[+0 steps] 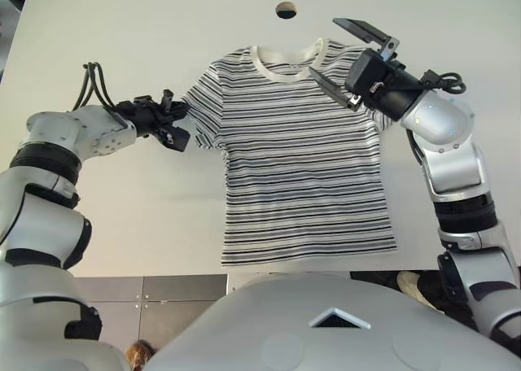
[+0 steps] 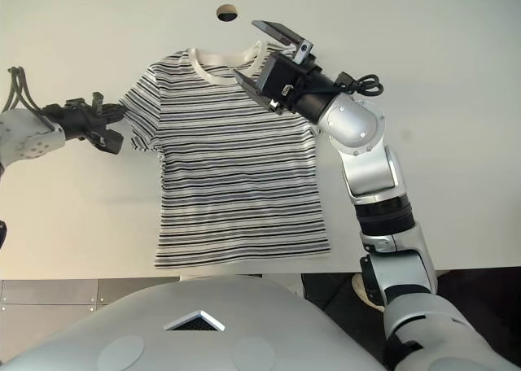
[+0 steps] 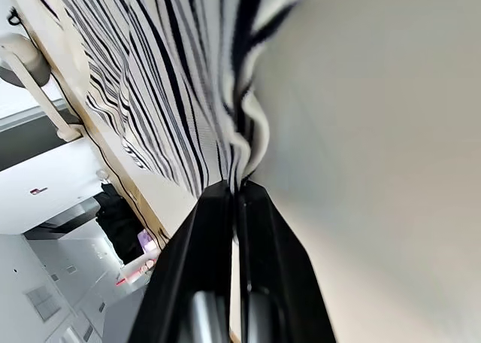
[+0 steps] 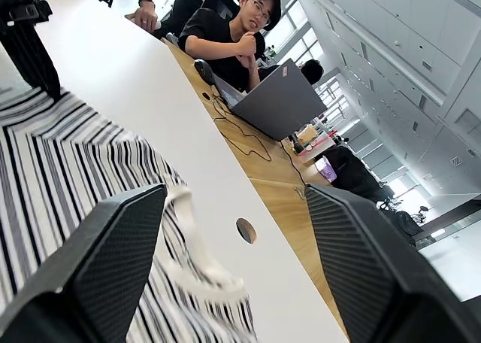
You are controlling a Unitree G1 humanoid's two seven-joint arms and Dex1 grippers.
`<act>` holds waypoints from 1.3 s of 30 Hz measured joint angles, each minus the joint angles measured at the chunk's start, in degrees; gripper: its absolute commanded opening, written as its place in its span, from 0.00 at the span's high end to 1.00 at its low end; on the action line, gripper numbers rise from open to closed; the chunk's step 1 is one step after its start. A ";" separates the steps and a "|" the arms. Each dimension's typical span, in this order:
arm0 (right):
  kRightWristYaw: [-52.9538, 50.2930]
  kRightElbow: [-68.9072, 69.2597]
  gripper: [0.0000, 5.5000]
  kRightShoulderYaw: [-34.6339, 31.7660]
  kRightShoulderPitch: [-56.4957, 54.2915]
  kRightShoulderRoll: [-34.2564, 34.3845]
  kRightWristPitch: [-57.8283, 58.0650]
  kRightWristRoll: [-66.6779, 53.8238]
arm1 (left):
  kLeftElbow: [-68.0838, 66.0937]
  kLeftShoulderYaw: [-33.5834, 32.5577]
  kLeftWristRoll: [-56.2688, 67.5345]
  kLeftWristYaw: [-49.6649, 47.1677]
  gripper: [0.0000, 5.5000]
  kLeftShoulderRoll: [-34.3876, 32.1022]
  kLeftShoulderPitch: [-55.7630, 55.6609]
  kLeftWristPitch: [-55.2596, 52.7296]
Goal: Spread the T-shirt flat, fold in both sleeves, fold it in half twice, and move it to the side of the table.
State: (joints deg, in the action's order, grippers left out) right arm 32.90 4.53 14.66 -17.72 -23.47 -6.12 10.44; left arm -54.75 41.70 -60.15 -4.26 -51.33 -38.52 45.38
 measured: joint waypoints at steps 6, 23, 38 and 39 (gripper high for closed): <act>-0.38 0.07 0.38 0.17 0.54 0.00 -0.11 1.00 | 7.57 -2.06 1.29 1.81 0.98 -0.95 -1.18 1.19; -1.76 0.06 0.38 0.50 0.93 0.02 -0.31 2.68 | 14.68 -4.07 2.79 9.82 0.98 6.59 -1.92 0.43; -3.34 -1.43 0.38 0.35 2.29 -0.60 -1.73 4.09 | 5.17 -4.18 5.70 9.40 0.73 14.91 -6.15 -1.11; -3.60 -2.42 0.38 0.18 2.29 -0.89 -2.13 4.19 | 5.16 -4.28 6.04 8.83 0.73 14.96 -6.26 -1.14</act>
State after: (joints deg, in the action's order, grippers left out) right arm 29.30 2.12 14.84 -15.43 -24.36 -8.25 14.63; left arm -49.59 37.43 -54.11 4.56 -36.36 -44.78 44.24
